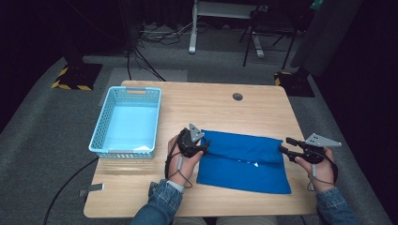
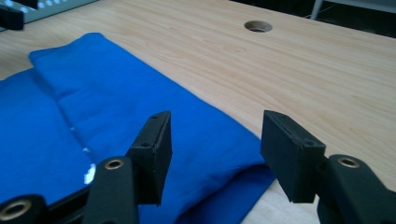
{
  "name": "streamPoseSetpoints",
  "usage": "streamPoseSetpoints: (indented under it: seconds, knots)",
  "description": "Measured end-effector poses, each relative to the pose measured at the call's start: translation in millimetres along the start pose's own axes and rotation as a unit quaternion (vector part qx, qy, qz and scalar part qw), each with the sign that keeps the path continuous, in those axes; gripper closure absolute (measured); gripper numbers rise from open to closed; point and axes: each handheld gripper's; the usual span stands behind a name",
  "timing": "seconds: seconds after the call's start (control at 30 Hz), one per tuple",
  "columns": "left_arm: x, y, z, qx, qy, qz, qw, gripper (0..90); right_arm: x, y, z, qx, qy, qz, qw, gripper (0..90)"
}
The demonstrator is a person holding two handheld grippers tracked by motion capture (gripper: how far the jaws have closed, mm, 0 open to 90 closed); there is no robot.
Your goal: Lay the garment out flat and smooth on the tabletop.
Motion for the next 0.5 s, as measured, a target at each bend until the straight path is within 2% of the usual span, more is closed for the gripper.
streamPoseSetpoints:
  seconds: [0.07,0.17,0.2,0.23,0.33,0.4,0.43,0.5]
  knots:
    - [-7.6,2.2,-1.7,0.005,0.015,-0.005,0.9999,36.8,4.0,2.8,2.4,0.003,-0.007,0.0,1.0,42.6]
    - [-13.9,6.6,-6.9,0.021,0.015,-0.023,0.9994,37.1,9.0,11.5,3.9,0.023,-0.012,0.001,0.9997,41.0]
    - [-13.9,6.6,-6.9,0.021,0.015,-0.023,0.9994,37.4,10.4,14.9,3.7,0.032,-0.016,0.004,0.9994,41.0]
    - [-14.3,10.4,-11.5,0.034,0.016,-0.024,0.999,37.8,11.8,18.4,3.3,0.039,-0.017,0.004,0.9991,41.0]
    - [-15.5,14.8,-17.8,0.048,0.023,-0.02,0.9984,42.1,12.9,27.0,1.1,0.058,-0.022,0.002,0.9981,41.0]
    - [-17.1,15.7,-21.7,0.059,0.029,-0.026,0.9975,51.8,11.8,31.0,-1.6,0.066,-0.025,-0.002,0.9975,43.8]
    - [-18.3,15.5,-23.2,0.063,0.032,-0.031,0.997,59.4,11.4,32.4,-3.1,0.071,-0.029,-0.002,0.9971,48.4]
    - [-21.9,14.0,-24.6,0.073,0.04,-0.034,0.996,74.9,12.5,33.8,-5.6,0.082,-0.043,-0.001,0.9957,64.7]
Point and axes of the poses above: each handheld gripper's, and its own axes: z roughly backward along the jaws, y roughly out of its underside, x roughly to its left, and after that the axes turned 3 degrees about -y, right-handed
